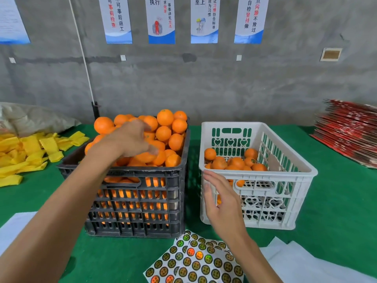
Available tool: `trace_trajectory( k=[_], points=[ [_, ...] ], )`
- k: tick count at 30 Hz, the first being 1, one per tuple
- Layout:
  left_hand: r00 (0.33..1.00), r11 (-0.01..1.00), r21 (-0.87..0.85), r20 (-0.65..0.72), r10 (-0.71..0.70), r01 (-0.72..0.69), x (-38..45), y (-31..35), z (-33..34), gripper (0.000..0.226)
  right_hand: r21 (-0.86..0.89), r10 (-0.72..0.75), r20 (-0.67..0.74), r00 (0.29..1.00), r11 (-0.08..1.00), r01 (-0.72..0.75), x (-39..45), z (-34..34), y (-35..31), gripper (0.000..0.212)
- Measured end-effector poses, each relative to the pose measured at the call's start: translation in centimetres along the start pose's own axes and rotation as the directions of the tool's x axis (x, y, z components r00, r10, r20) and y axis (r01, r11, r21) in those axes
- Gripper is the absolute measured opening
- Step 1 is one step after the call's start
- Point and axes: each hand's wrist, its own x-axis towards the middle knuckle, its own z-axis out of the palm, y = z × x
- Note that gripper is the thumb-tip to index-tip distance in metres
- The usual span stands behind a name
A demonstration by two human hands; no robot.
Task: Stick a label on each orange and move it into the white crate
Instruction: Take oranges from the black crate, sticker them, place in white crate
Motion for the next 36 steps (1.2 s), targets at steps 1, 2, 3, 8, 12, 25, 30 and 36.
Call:
trace_trajectory(
  k=[1,2,3,8,12,25,30,36],
  points=[
    [0.996,0.959,-0.273,-0.06,0.059,-0.074,-1.4,0.8,0.5,0.082,0.046,0.025,0.027,0.999,0.999,-0.026,-0.1,0.1,-0.4,0.036],
    [0.99,0.852,-0.505,-0.099,0.1,-0.137,-3.0,1.9,1.3,0.073,0.106,0.052,0.067,0.996,0.993,-0.059,-0.1,0.2,-0.8,0.042],
    [0.985,0.717,-0.677,-0.085,0.147,-0.166,-4.6,3.0,2.5,0.067,0.175,0.075,0.112,0.991,0.98,-0.094,-0.3,0.4,-1.3,0.051],
    [0.97,0.436,-0.896,0.024,0.241,-0.086,-8.8,4.7,10.9,0.051,0.337,0.14,0.161,0.977,0.922,-0.188,-2.3,0.0,-0.4,0.065],
    [0.972,0.452,-0.884,-0.013,0.236,-0.121,-10.5,2.8,18.0,0.055,0.113,0.186,0.248,0.951,0.969,-0.219,-6.1,-2.1,2.4,0.068],
    [0.976,0.398,-0.906,0.063,-0.206,0.143,-13.6,-1.7,31.6,0.057,-0.4,0.275,0.665,0.694,0.916,0.02,-13.1,-3.9,7.9,0.08],
    [0.963,0.176,-0.969,0.128,-0.239,0.172,-13.8,-1.8,31.6,0.051,-0.434,0.227,0.645,0.73,0.895,0.104,-12.6,-3.1,7.7,0.074],
    [0.966,0.163,-0.974,0.117,-0.233,0.157,-13.9,-1.6,31.6,0.046,-0.358,0.193,0.532,0.824,0.933,0.012,-12.5,-2.2,7.3,0.041]
  ],
)
